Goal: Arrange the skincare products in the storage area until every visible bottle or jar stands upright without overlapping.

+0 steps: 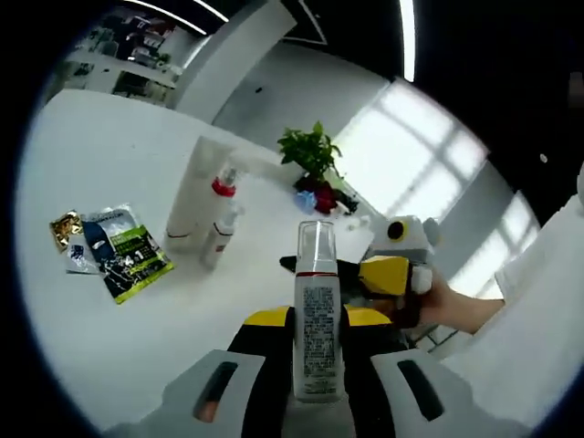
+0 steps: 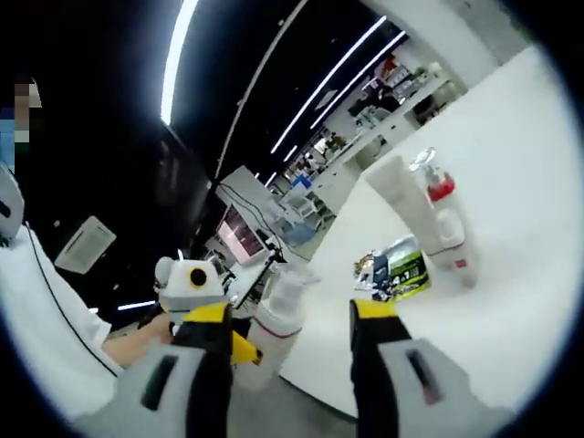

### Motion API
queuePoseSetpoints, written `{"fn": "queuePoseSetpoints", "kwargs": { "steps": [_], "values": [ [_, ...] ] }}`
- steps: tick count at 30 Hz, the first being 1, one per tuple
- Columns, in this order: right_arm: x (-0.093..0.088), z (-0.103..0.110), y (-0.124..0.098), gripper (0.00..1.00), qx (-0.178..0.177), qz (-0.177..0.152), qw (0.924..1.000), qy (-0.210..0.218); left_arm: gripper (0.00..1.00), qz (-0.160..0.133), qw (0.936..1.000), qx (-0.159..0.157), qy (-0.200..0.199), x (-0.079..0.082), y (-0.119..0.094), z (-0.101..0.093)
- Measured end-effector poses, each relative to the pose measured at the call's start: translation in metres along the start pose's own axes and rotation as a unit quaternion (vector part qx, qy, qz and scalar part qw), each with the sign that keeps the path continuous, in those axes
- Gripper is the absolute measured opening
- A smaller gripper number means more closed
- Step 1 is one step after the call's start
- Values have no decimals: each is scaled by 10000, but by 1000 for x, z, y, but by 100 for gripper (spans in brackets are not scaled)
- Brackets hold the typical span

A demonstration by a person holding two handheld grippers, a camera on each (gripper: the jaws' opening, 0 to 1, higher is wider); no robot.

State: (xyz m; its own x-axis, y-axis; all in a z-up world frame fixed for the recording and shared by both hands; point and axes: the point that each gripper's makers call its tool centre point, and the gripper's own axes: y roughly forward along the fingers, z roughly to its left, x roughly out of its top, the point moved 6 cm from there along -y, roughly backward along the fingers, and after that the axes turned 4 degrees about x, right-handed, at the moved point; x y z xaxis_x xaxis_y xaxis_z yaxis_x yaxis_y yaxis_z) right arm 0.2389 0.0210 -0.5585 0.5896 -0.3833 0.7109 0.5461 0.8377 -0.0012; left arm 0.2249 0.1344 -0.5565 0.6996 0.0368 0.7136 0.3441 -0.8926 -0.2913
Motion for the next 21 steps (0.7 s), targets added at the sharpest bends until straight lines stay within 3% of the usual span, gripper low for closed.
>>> {"fn": "queuePoseSetpoints", "kwargs": {
  "steps": [11,18,21],
  "values": [
    [4,7,1,28,185,-167,9997,68,17,-16,9998,-198,-61,1,5,-8],
    [6,8,-1,26,180,-229,9996,12,17,47,9997,-251,-20,1,7,-8],
    [9,11,-1,25,149,-177,9995,-230,17,187,9991,-254,285,3,11,-10]
  ]
}}
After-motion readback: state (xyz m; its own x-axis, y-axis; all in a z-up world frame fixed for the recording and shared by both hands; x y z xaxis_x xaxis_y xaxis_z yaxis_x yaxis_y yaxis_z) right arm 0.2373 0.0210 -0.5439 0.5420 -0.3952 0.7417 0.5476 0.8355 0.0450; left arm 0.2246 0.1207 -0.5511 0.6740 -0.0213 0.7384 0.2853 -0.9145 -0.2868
